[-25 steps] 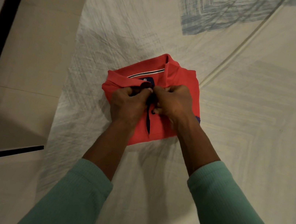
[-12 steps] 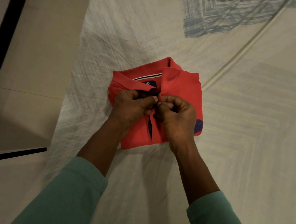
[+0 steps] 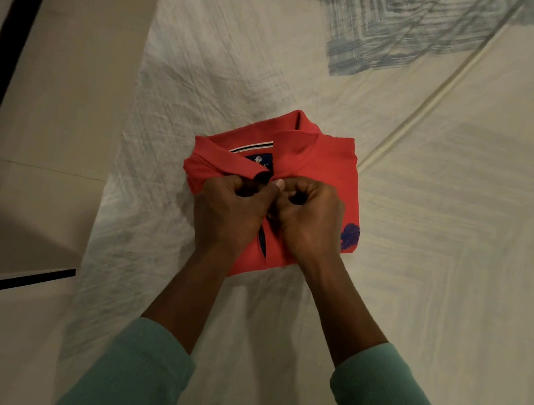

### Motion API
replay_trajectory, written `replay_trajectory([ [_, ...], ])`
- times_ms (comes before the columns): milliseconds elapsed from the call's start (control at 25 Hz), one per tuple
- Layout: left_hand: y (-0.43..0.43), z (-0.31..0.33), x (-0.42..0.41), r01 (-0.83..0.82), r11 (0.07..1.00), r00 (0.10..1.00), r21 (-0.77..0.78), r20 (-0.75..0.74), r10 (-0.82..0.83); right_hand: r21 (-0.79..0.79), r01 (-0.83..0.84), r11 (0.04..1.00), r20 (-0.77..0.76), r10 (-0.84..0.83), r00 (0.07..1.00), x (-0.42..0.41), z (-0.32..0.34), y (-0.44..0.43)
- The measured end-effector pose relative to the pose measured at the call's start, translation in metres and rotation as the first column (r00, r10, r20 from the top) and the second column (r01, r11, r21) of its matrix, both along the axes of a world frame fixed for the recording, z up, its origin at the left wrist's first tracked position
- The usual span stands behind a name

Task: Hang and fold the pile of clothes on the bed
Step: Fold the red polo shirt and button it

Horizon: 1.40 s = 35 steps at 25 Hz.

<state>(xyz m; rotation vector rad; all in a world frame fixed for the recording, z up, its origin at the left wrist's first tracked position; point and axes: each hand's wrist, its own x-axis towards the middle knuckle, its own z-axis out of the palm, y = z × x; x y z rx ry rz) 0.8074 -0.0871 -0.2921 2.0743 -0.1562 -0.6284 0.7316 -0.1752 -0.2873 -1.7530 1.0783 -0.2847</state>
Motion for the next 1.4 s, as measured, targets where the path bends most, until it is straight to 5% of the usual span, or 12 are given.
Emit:
replay_trajectory([
  [280,-0.013,0.002,0.000,0.099,0.964,0.969,0.245,0.195,-0.149,0.022,0.132,0.991,-0.018,-0.131,0.991,0.005,-0.003,0.005],
  [560,-0.006,-0.009,0.004,0.206,0.936,0.915,0.287,0.282,-0.288,0.133,0.125,0.983,-0.076,-0.116,0.990,0.012,-0.005,0.002],
  [680,0.000,-0.012,0.012,0.213,0.958,0.952,0.193,0.181,-0.248,0.085,0.071,0.994,-0.076,-0.065,0.995,0.013,-0.001,0.005],
  [920,-0.001,-0.015,0.011,0.089,0.995,0.996,0.041,0.028,-0.090,0.242,0.032,0.970,-0.044,-0.022,0.999,0.009,-0.010,-0.005],
  [1120,-0.008,0.009,0.014,-0.053,0.998,0.991,-0.025,-0.128,0.049,0.364,0.153,0.919,-0.046,-0.147,0.988,0.007,0.010,-0.020],
  [1280,-0.005,0.026,0.039,-0.465,0.885,0.762,-0.013,-0.516,0.392,0.143,0.357,0.923,-0.088,-0.348,0.933,0.025,0.031,-0.051],
  [1400,-0.010,0.027,0.050,-0.455,0.891,0.713,0.006,-0.597,0.368,0.209,0.273,0.939,-0.219,-0.227,0.949,0.054,0.037,-0.070],
])
